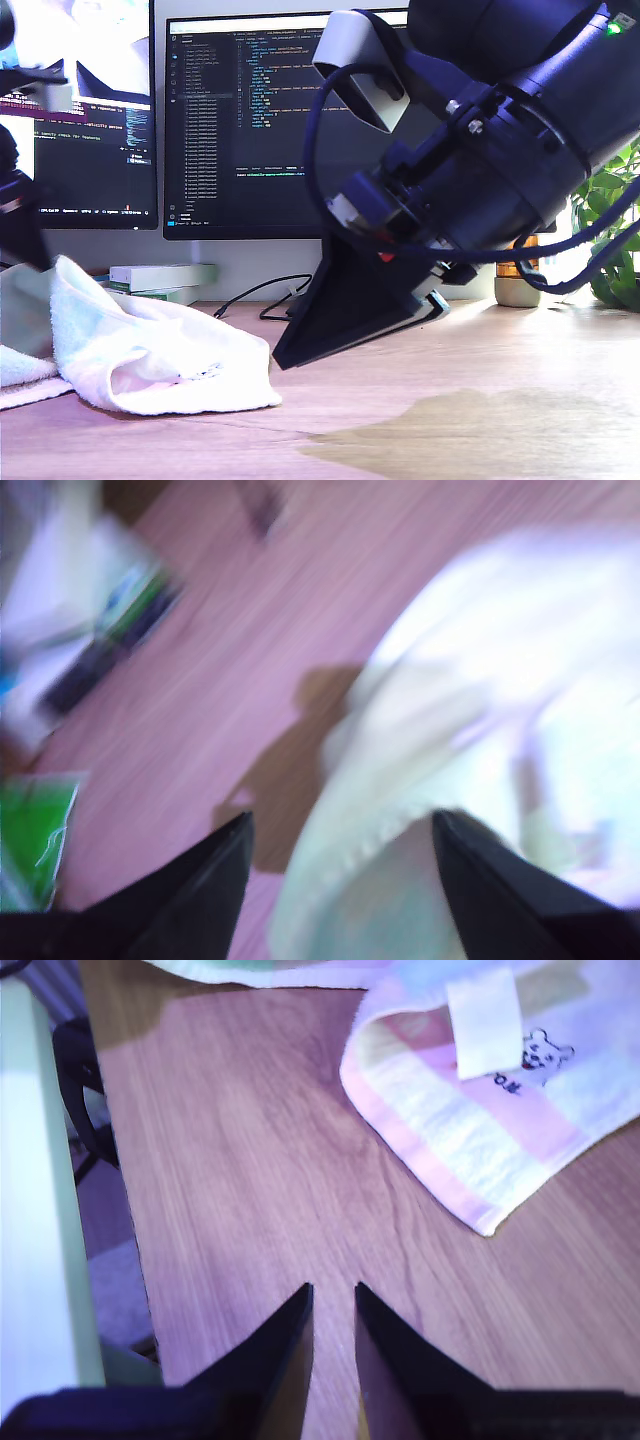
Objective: Fold the tea towel to a neat square and place it to the right
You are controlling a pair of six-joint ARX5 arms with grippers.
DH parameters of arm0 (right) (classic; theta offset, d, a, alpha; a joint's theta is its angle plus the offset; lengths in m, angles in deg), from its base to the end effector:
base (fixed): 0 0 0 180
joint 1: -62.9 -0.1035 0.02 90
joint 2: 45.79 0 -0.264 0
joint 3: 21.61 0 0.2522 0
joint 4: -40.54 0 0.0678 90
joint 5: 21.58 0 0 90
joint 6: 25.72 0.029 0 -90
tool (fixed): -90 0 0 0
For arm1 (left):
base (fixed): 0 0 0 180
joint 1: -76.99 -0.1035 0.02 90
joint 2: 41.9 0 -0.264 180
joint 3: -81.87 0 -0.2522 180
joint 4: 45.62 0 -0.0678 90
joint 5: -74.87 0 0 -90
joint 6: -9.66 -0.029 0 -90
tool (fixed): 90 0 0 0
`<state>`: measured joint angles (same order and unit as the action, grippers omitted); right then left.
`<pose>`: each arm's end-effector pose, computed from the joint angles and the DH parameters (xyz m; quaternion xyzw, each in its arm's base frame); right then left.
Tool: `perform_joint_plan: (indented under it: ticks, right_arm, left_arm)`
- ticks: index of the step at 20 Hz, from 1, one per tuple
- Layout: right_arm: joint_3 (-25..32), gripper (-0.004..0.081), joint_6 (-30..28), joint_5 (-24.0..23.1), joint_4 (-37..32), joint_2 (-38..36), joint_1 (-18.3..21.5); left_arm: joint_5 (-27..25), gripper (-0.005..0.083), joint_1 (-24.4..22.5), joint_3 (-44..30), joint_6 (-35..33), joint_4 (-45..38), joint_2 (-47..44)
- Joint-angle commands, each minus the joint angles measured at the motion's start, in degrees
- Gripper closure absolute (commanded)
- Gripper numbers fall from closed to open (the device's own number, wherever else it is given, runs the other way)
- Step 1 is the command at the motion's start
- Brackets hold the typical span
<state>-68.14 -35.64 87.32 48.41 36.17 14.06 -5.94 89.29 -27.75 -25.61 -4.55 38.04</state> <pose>0.1627 0.2003 0.1534 -0.1617 0.3103 0.5469 0.7606 0.2762 -0.0650 0.2470 0.2801 0.3563 -0.2901 0.8429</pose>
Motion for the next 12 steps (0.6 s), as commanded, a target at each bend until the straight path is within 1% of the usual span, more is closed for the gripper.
perform_joint_plan:
  ticks: [1, 2, 5, 7, 8, 10, 12]
  right_arm:
    - [0.28, 0.0661, -2.56, 0.02, -0.57, 0.04, -0.22]
    - [0.28, 0.0661, -3.26, 0.02, -0.96, 0.04, -0.22]
    - [0.28, 0.0662, -3.58, 0.07, -1.07, 0.04, -0.22]
    - [0.28, 0.0662, -3.56, 0.04, -1.09, 0.04, -0.22]
    - [0.28, 0.0662, -3.52, 0.02, -1.11, 0.04, -0.22]
    - [0.28, 0.0662, -3.52, -0.02, -1.88, 0.04, -0.22]
    - [0.28, 0.0662, -3.37, -0.02, -3.76, 0.04, -0.22]
  left_arm:
    - [4.07, 0.0344, 1.73, 0.07, -2.6, 0.9, -0.81]
    - [5.16, 0.0367, 2.73, 0.07, -5.9, 1.18, -0.76]
    - [3.98, 0.0367, 5.31, 0.13, -9.05, 0.22, -0.79]
    - [3.82, 0.0367, 5.77, 0.13, -1.49, 0.9, -0.57]
    - [3.82, 0.0367, 5.77, 0.13, 3.96, 1.84, -0.26]
    - [2.54, 0.0367, 5.77, 0.15, 12.52, 3.65, 0.22]
    - [1.97, 0.0367, 6.23, 0.15, 24.63, 4.96, 0.22]
